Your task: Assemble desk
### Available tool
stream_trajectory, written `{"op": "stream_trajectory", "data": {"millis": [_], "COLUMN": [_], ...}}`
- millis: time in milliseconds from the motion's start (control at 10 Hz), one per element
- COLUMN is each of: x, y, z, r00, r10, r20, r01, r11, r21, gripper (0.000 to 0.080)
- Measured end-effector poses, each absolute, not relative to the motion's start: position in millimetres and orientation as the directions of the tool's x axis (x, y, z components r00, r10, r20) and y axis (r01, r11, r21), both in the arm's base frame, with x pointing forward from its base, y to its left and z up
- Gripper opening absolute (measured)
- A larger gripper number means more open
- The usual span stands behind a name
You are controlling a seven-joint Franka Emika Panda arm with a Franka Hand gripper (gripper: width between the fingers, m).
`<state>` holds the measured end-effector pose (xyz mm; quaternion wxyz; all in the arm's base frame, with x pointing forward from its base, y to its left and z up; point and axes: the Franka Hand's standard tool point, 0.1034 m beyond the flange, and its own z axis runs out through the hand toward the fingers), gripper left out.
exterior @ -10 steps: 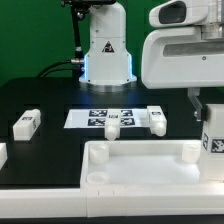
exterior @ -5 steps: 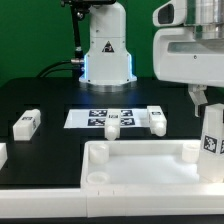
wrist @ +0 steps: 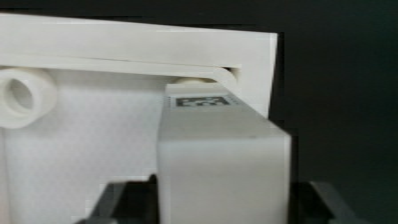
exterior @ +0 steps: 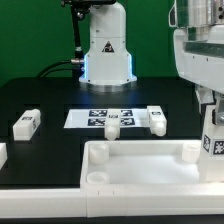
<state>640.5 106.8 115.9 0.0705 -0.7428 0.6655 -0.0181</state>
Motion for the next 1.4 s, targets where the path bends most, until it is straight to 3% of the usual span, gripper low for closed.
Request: {"op": "stream_trajectory", "data": {"millis": [100,200,300,400,600,800,1000,1100,1300,1400], "x": [640.0,640.1,640.0,640.1,640.3,639.4,640.7,640.6,640.7,640.6], "y": [108.6,111.2,112.3,111.2,110.1,114.2,116.3,115.8,115.5,115.5], "z": [115.5,115.4,115.4,115.4,115.4,114.7,116.4,116.1,116.1,116.0], "r00": [0.270,0.468,0.566,0.581,0.690,0.900,0.979,0.976,0.972,0.959], "r10": [-0.962,-0.884,-0.824,-0.814,-0.724,-0.426,-0.167,-0.185,-0.206,-0.261], "r20": [-0.044,-0.012,0.003,0.008,0.030,0.094,0.121,0.119,0.118,0.113], "r01": [-0.955,-0.875,-0.815,-0.805,-0.714,-0.419,-0.160,-0.178,-0.198,-0.253], "r11": [-0.262,-0.461,-0.560,-0.576,-0.686,-0.904,-0.985,-0.982,-0.978,-0.964], "r21": [-0.137,-0.146,-0.147,-0.146,-0.142,-0.089,-0.066,-0.068,-0.070,-0.077], "gripper": [0.0444,0.0444,0.0597,0.0633,0.0646,0.0649,0.0649,0.0649,0.0405,0.0405]}}
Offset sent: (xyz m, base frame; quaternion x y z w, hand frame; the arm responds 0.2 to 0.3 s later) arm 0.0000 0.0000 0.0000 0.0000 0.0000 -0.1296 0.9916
